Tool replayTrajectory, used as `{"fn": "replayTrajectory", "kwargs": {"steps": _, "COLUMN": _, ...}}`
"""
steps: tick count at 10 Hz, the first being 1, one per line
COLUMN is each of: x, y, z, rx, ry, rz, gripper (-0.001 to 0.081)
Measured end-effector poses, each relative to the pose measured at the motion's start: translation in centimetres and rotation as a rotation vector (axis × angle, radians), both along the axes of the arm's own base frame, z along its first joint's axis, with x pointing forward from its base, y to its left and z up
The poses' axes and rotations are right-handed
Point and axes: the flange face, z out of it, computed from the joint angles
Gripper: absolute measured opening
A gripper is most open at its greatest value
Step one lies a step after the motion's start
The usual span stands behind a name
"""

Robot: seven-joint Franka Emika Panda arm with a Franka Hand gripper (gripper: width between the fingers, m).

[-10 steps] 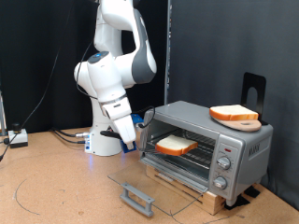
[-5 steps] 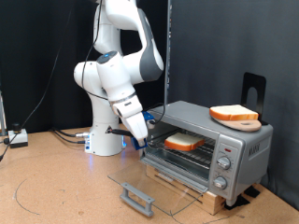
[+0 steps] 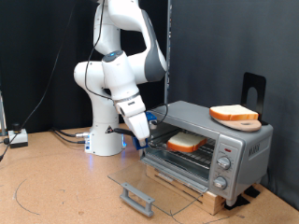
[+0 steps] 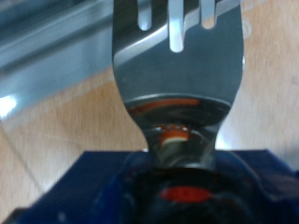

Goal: Make a piece of toast with the oven

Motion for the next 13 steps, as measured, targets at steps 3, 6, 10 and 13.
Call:
{"fn": "replayTrajectory", "kwargs": {"steps": 3, "x": -0.2, "y": -3.9, "z": -1.0, "rx": -0.068, "ry": 0.052, "rz": -0.052, "gripper": 0.0422}}
{"fn": "replayTrajectory", "kwargs": {"steps": 6, "x": -0.3, "y": -5.6, "z": -1.8, "rx": -0.006, "ry": 0.058, "rz": -0.115, "gripper": 0.0422}}
{"fn": "replayTrajectory", "kwargs": {"steps": 10, "x": -0.6, "y": -7.6, "z": 1.2, "rx": 0.175, "ry": 0.029, "rz": -0.198, "gripper": 0.0422}}
{"fn": "replayTrajectory", "kwargs": {"steps": 13, "x": 0.0, "y": -7.8, "z": 2.5, "rx": 0.232, "ry": 0.03, "rz": -0.177, "gripper": 0.0422}}
